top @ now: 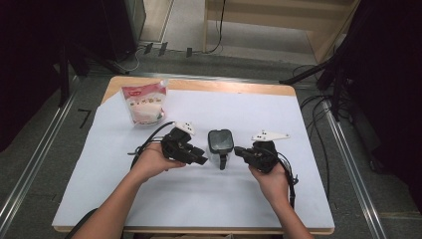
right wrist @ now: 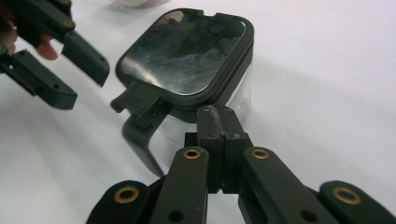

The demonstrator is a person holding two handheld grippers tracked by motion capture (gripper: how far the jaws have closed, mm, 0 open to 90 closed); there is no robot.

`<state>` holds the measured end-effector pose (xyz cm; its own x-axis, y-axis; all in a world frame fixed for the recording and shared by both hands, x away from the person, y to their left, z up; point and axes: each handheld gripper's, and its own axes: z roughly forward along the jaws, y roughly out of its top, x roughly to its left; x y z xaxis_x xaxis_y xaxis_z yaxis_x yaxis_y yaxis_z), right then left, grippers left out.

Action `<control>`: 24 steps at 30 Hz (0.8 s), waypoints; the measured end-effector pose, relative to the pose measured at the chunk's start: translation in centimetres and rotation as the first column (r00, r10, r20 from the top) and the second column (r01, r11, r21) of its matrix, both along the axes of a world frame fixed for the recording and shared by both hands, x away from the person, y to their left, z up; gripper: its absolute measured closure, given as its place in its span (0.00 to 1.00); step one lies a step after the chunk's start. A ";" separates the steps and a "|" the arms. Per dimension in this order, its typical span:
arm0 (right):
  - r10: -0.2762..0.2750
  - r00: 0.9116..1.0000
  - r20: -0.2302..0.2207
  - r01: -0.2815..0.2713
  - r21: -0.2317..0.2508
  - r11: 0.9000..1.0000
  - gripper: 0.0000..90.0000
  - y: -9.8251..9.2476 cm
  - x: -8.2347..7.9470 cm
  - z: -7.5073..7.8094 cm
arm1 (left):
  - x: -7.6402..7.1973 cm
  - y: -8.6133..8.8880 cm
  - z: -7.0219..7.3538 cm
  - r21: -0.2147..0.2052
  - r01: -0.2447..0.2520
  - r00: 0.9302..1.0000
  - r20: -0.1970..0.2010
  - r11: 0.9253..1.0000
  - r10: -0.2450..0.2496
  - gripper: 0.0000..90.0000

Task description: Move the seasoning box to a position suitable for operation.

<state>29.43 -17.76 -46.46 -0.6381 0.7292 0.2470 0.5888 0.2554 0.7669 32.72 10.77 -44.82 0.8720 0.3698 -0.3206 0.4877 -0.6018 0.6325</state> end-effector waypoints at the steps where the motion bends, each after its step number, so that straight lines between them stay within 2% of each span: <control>1: 0.004 1.000 0.000 -0.004 0.000 1.000 1.00 0.0 -0.1 0.1 | 0.1 0.3 0.0 -0.003 -0.013 1.000 0.000 1.000 0.013 0.67; 4: 0.005 1.000 -0.001 -0.005 0.011 1.000 1.00 -0.1 -0.7 0.3 | 0.4 0.9 0.1 0.011 -0.024 1.000 -0.001 1.000 0.024 0.63; 8: 0.008 1.000 0.001 -0.008 0.015 1.000 1.00 -0.1 -1.2 0.5 | 1.0 1.6 0.0 0.008 -0.054 0.998 -0.012 0.999 0.054 0.57; 16: 0.029 1.000 -0.010 -0.028 0.026 0.999 1.00 0.4 -2.1 0.2 | 1.9 2.3 -0.2 0.013 -0.092 0.996 0.010 0.996 0.092 0.46; 20: 0.041 0.999 -0.011 -0.040 0.035 0.999 1.00 0.9 -2.6 0.2 | 2.0 2.6 -0.2 0.015 -0.107 0.994 -0.012 0.994 0.107 0.45; 24: 0.054 0.998 -0.013 -0.054 0.036 0.998 1.00 1.5 -2.9 -0.1 | 2.1 2.7 -0.1 0.017 -0.108 0.994 -0.007 0.994 0.109 0.45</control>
